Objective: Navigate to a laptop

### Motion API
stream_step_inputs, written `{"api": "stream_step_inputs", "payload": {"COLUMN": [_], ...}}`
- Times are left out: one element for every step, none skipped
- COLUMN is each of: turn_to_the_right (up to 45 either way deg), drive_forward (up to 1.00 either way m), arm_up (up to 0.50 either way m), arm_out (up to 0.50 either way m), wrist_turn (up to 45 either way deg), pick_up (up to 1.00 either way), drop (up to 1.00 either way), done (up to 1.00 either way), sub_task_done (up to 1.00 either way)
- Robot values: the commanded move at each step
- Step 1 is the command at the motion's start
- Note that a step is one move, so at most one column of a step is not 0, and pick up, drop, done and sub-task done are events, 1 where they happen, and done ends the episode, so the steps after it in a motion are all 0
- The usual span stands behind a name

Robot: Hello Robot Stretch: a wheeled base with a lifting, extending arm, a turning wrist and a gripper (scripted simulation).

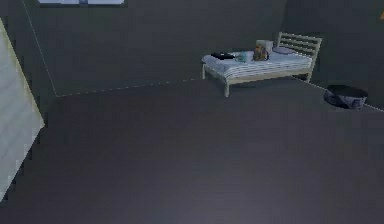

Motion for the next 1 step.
{"api": "stream_step_inputs", "payload": {"turn_to_the_right": [0.0], "drive_forward": [1.0], "arm_up": [0.0], "arm_out": [0.0], "wrist_turn": [0.0], "pick_up": [0.0], "drop": [0.0], "done": [0.0], "sub_task_done": [0.0]}}
